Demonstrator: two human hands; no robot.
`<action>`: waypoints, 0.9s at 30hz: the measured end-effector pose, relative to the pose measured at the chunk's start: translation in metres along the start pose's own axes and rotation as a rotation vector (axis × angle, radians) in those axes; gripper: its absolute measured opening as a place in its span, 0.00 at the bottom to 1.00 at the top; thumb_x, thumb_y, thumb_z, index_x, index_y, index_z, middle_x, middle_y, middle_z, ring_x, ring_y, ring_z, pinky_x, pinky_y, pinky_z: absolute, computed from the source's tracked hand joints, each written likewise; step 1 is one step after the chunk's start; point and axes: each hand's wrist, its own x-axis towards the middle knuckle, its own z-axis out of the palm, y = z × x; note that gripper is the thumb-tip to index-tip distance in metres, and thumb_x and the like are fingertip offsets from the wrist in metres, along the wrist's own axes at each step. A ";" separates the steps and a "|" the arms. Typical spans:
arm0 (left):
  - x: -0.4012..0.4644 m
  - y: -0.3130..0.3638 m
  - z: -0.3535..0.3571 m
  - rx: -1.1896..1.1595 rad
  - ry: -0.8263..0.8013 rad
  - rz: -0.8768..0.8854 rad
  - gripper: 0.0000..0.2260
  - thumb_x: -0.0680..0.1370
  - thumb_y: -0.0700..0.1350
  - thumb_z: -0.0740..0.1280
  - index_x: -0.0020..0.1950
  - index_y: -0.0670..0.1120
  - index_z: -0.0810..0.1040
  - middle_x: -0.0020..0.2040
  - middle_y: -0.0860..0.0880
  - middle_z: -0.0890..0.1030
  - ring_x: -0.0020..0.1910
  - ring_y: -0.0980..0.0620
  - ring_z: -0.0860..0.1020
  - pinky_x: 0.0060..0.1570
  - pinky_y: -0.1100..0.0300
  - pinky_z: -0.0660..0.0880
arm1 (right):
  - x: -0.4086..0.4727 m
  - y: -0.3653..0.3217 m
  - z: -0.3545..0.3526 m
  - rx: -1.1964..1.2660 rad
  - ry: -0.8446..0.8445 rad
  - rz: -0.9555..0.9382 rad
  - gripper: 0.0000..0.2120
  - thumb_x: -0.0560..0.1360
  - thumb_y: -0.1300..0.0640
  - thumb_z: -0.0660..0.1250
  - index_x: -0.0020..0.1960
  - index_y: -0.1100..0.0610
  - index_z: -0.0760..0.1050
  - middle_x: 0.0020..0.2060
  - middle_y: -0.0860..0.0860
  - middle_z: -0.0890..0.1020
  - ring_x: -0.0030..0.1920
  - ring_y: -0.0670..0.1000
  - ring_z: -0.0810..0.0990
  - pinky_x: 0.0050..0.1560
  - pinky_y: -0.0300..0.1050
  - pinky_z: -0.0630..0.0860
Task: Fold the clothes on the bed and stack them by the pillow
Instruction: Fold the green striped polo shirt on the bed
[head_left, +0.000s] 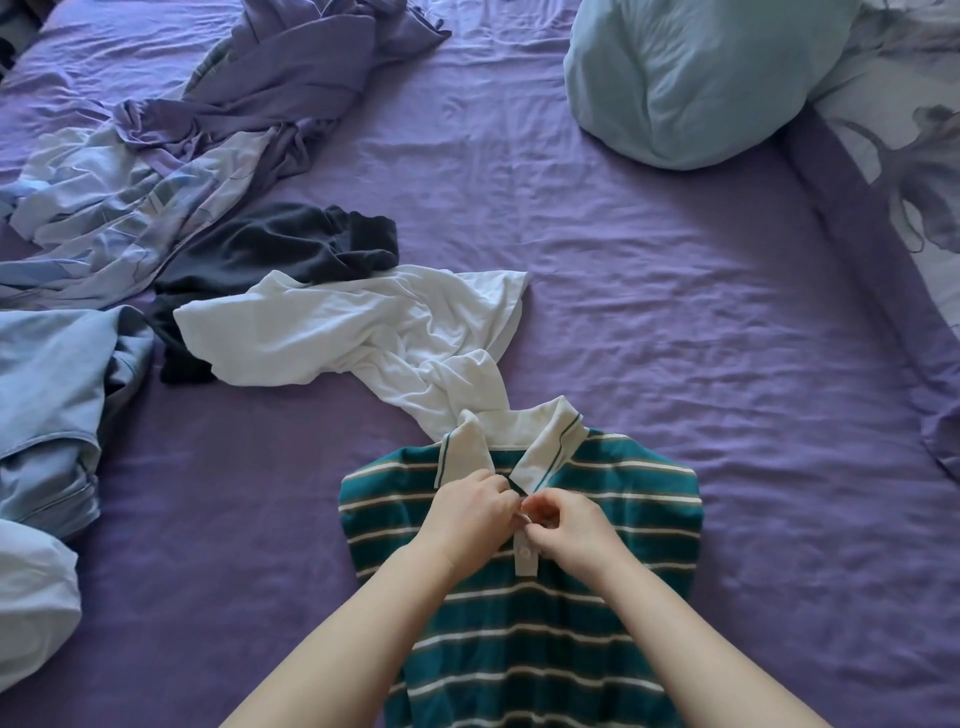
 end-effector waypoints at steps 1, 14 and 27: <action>0.001 0.001 -0.002 -0.016 -0.002 -0.010 0.08 0.67 0.55 0.73 0.31 0.53 0.81 0.29 0.56 0.76 0.29 0.56 0.75 0.23 0.67 0.66 | -0.001 0.001 0.000 -0.038 -0.005 -0.013 0.10 0.74 0.57 0.67 0.55 0.51 0.77 0.49 0.47 0.81 0.50 0.46 0.78 0.54 0.42 0.76; 0.003 0.002 -0.008 -0.281 -0.203 -0.184 0.13 0.79 0.53 0.62 0.55 0.48 0.80 0.51 0.49 0.79 0.53 0.49 0.75 0.50 0.52 0.74 | -0.003 0.007 0.005 -0.067 0.115 -0.008 0.08 0.77 0.54 0.64 0.55 0.49 0.79 0.50 0.46 0.82 0.51 0.48 0.78 0.54 0.47 0.78; 0.004 -0.001 -0.016 -0.371 -0.161 -0.109 0.09 0.78 0.47 0.64 0.54 0.49 0.81 0.49 0.51 0.79 0.50 0.50 0.75 0.41 0.59 0.67 | -0.003 0.010 0.005 0.024 0.126 0.015 0.03 0.77 0.56 0.66 0.49 0.49 0.76 0.46 0.46 0.80 0.49 0.47 0.78 0.51 0.45 0.79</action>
